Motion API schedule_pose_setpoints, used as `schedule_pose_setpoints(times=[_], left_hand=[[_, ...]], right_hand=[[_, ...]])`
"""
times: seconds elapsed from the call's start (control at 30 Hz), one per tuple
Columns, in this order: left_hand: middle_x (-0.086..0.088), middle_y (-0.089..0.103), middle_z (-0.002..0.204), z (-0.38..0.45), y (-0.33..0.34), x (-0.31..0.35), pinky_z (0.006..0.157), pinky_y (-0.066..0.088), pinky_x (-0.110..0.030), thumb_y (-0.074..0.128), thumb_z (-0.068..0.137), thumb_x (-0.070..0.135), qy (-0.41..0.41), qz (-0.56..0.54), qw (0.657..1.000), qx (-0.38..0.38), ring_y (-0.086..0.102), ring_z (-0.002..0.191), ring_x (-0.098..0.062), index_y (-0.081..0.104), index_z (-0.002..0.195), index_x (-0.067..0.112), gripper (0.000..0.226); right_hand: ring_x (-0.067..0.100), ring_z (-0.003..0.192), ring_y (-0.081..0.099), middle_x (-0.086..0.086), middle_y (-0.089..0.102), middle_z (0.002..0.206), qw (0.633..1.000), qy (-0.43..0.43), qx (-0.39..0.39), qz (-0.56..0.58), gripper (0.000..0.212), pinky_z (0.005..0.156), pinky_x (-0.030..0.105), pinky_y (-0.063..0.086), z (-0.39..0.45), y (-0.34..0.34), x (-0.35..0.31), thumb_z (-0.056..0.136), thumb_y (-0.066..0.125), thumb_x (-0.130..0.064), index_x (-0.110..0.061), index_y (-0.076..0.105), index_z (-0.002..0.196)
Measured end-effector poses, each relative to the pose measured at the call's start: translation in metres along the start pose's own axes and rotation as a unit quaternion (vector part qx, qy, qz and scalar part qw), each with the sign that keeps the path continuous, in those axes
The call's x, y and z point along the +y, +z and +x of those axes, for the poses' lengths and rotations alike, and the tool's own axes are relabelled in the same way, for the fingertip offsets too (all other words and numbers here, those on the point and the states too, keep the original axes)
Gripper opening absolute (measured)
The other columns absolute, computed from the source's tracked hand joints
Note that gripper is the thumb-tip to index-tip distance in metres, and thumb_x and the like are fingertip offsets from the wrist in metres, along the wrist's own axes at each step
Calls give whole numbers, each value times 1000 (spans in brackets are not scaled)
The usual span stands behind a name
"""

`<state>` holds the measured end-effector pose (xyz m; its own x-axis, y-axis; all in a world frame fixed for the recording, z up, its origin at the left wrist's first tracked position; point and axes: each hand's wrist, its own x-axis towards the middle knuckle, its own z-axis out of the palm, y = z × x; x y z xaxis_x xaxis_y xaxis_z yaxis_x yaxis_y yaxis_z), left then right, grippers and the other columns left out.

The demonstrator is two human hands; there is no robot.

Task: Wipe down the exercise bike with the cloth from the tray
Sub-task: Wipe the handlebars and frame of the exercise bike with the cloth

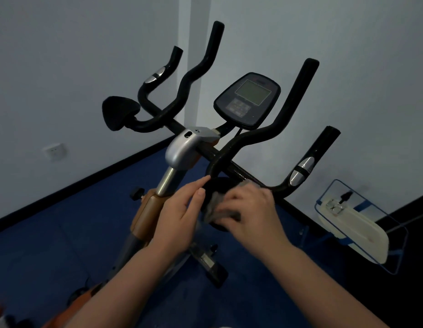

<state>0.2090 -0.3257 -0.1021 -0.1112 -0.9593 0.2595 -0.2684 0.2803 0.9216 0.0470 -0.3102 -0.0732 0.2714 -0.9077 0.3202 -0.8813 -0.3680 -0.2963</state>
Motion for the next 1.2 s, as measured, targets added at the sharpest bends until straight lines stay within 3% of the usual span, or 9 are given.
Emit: schedule_pose_setpoints(times=[0.13,0.27,0.4,0.5,0.6,0.7,0.83,0.93,1.2], left_hand=[[17,64,115,-3,-6,-1,83,37,0,43,99,24,5,7,1000,-2,53,108,13,59,126,26,32],[15,65,116,-3,-1,-5,86,40,-5,44,99,22,4,-14,1000,13,56,108,9,60,126,25,32],[16,65,114,-1,7,-8,91,50,-25,43,98,29,1,-47,999,27,59,109,2,60,124,29,31],[16,65,113,3,9,-10,92,50,-35,40,94,38,10,-35,998,42,58,110,-3,61,120,31,34],[17,62,116,11,15,-6,96,47,-38,39,93,41,26,-12,999,43,55,114,-4,59,121,31,35],[16,61,119,26,27,4,99,44,-36,43,92,35,53,27,997,50,52,116,-1,60,121,28,34],[6,59,128,44,44,8,103,40,-36,49,93,25,64,146,985,65,49,120,-9,61,122,20,31],[1,61,124,45,49,-2,97,45,-38,50,94,24,79,178,975,102,52,115,-13,65,116,15,29],[2,63,115,41,54,-12,91,46,-40,48,93,28,103,177,967,153,56,107,-12,67,106,15,26]], right_hand=[[-4,88,48,-22,61,85,993,-20,-89,73,20,77,25,37,0,-23,17,69,74,-46,-37,73,86],[6,91,52,-11,61,89,990,73,21,121,18,80,23,45,23,-16,7,72,79,-32,-29,75,90],[5,94,47,-15,59,88,992,68,17,108,17,84,24,43,-5,-5,5,72,80,-30,-31,75,88],[-1,91,56,-15,64,84,959,123,-28,254,15,78,9,43,-11,-19,11,69,82,-29,-34,76,82],[-4,72,64,-12,69,84,914,192,82,347,10,60,6,45,5,-39,20,72,80,-23,-26,76,81],[-3,81,62,-10,66,91,927,232,185,231,8,63,5,44,29,-49,38,83,70,-31,-27,73,89],[13,104,50,-6,55,107,984,177,8,25,29,83,26,36,25,-28,55,93,51,-39,-28,64,117],[12,102,49,-10,56,108,991,59,-6,-116,39,83,27,23,1,-29,73,87,60,-43,-34,59,125],[15,94,53,-4,59,99,996,79,18,29,35,83,33,46,56,-3,58,83,70,-29,-21,68,116]])
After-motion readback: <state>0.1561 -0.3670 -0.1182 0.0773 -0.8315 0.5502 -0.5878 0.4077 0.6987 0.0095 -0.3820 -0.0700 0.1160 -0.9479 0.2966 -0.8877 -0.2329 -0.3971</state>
